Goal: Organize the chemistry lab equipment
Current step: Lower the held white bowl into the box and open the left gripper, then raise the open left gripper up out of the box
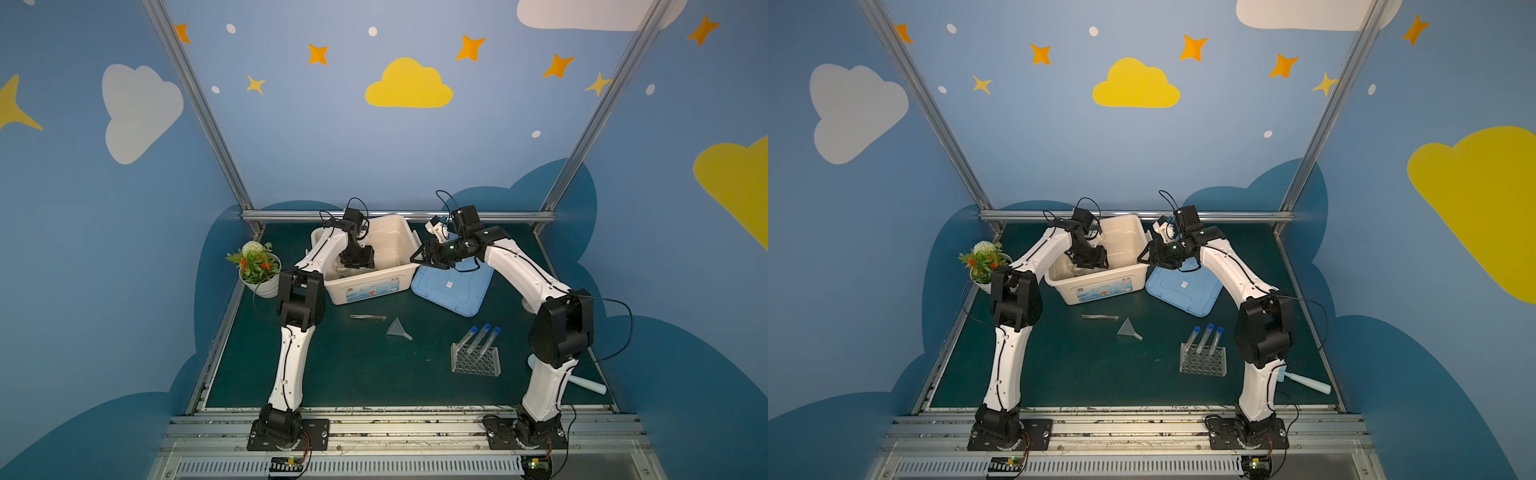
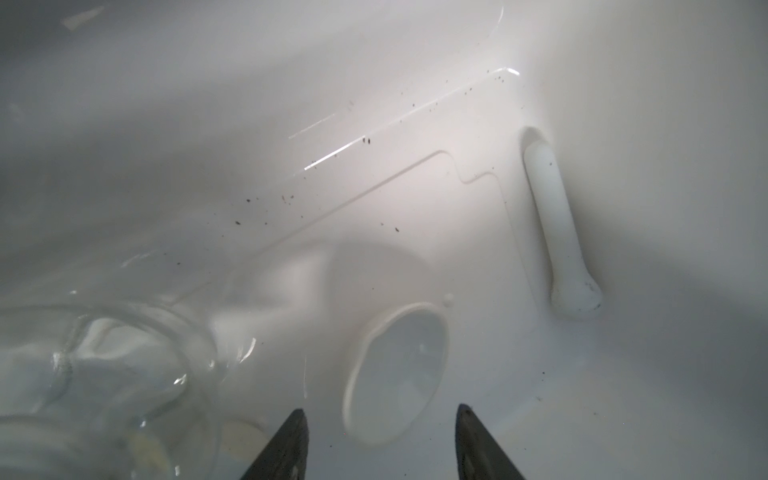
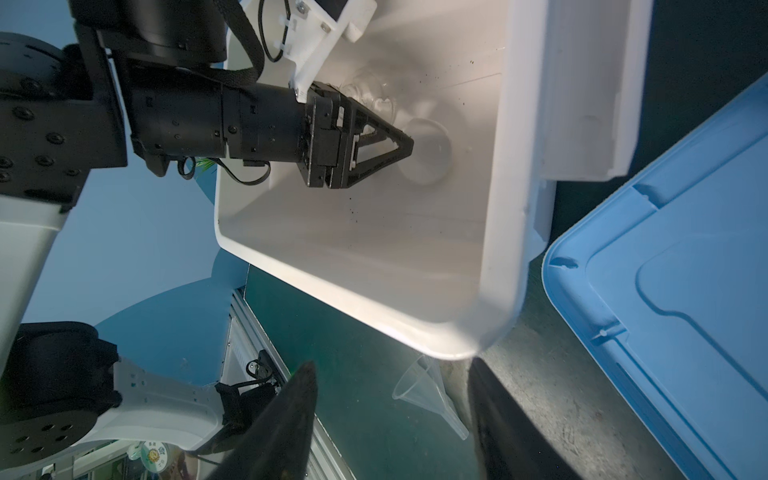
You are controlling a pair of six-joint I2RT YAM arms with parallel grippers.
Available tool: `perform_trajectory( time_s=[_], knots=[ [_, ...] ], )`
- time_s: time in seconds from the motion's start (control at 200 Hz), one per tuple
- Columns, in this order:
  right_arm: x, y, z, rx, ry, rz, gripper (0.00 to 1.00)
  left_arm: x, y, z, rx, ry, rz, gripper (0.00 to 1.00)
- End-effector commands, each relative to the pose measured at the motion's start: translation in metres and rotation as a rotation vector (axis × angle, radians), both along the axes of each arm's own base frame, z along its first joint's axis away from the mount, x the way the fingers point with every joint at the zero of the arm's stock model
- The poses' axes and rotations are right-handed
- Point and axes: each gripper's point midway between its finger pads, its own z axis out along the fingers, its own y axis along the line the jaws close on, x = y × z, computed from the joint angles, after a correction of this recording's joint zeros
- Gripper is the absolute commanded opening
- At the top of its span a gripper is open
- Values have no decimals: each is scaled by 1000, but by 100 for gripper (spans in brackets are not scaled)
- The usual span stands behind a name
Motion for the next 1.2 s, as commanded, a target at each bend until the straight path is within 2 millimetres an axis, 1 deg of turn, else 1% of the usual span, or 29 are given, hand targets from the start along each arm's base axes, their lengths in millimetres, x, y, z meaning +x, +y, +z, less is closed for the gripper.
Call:
perform_trajectory(
  time_s=[0.0,0.14,0.18,0.23,0.295,0.335,0.491,0.706,0.796,0.966,1.076,1.191],
  knots=[
    [-3,-3,16,2,-19,-9,58,2,8,-10,20,20,12,62],
    [-3,-3,16,3,-18,-10,58,4,8,-3,22,4,16,72],
    [-3,-3,17,4,-17,-12,58,5,9,-1,24,-3,20,78],
    [-3,-3,16,4,-17,-12,58,6,10,5,25,-13,26,87],
    [-4,-4,16,3,-16,-13,58,4,8,13,13,-20,26,93],
    [-4,-5,17,2,-19,-15,58,5,6,20,2,-34,24,99],
    [-5,-5,18,6,-22,-15,58,5,4,53,-27,-92,29,100],
    [-6,-5,19,8,-25,-16,58,2,3,107,-50,-206,30,100],
    [-6,-6,20,10,-29,-17,59,-2,2,128,-69,-247,26,100],
    [-7,-8,20,14,-31,-22,59,-20,2,163,-87,-320,7,100],
    [-6,-9,19,14,-32,-30,59,-37,3,182,-89,-375,-14,100],
    [-6,-10,17,15,-28,-34,59,-58,5,192,-90,-427,-31,100]
  ],
)
